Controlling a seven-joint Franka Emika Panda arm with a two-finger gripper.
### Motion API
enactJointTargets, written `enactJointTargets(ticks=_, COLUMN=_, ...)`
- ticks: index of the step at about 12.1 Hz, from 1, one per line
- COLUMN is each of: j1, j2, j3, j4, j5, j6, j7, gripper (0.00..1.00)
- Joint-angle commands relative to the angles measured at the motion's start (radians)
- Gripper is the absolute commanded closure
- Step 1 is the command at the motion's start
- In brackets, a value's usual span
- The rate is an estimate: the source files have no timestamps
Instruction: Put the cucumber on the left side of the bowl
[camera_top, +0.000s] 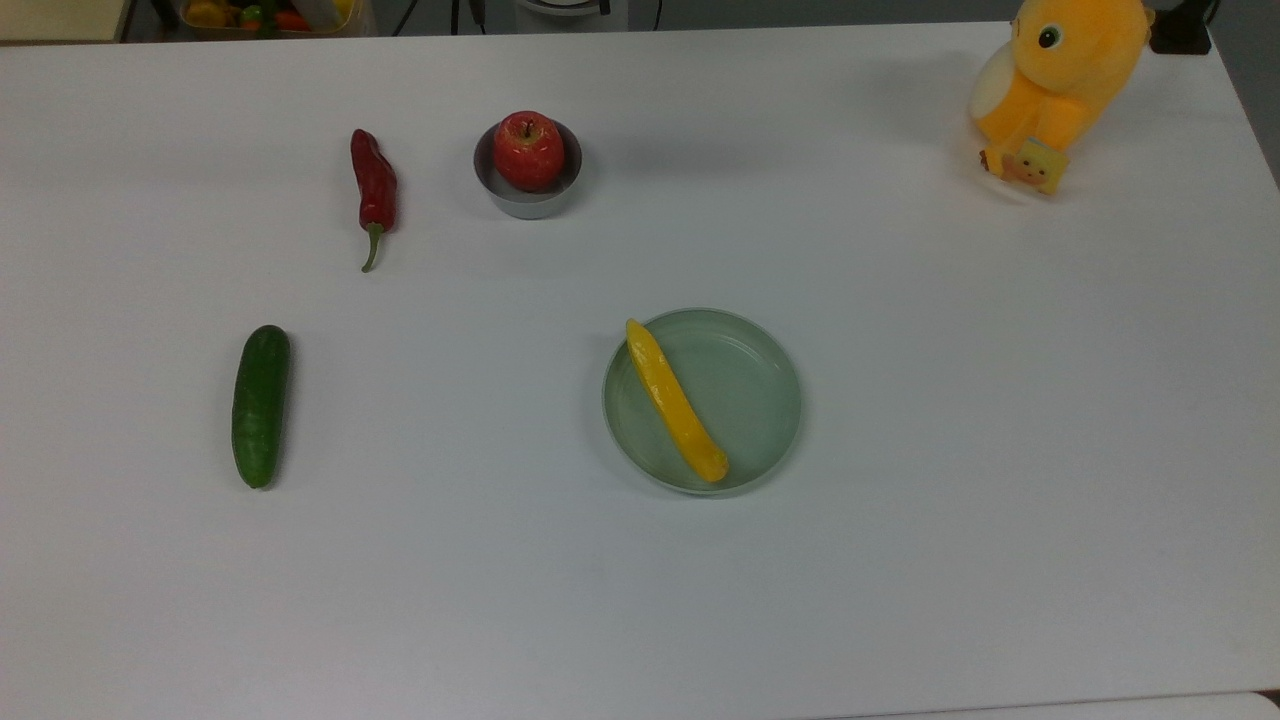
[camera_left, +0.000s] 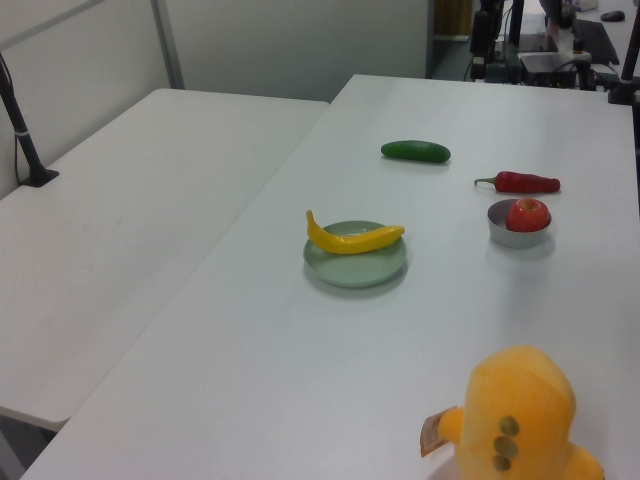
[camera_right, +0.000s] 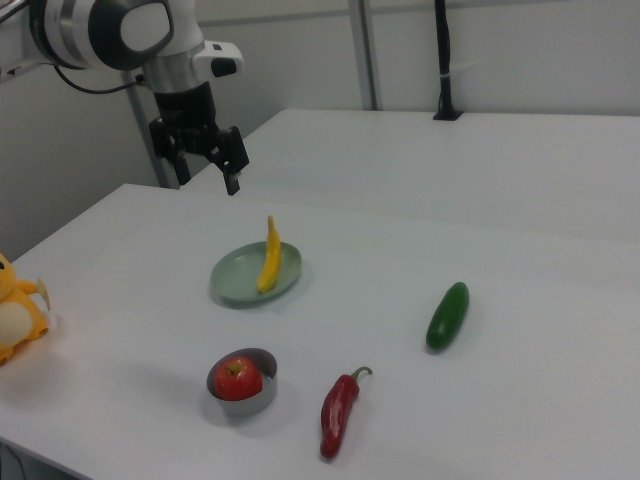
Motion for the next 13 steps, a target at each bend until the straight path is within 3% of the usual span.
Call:
enactJointTargets(ticks=1, j1=0.014, j2=-0.01, j3=-0.007, j4=-0.016, j5=0.003, j6=0.013, j7=-0.014, gripper=0.0)
enactJointTargets(ticks=9, j1=0.013, j2=-0.008, j3=-0.004, j4=-0.018, j5=0.003, j6=0.007, j7=-0.026, gripper=0.0)
enactJointTargets(ticks=13, j1=0.01, j2=-0.013, j3=-0.004, j4=-0.039, j5=-0.002, j6=0.001, j7=-0.21, gripper=0.0)
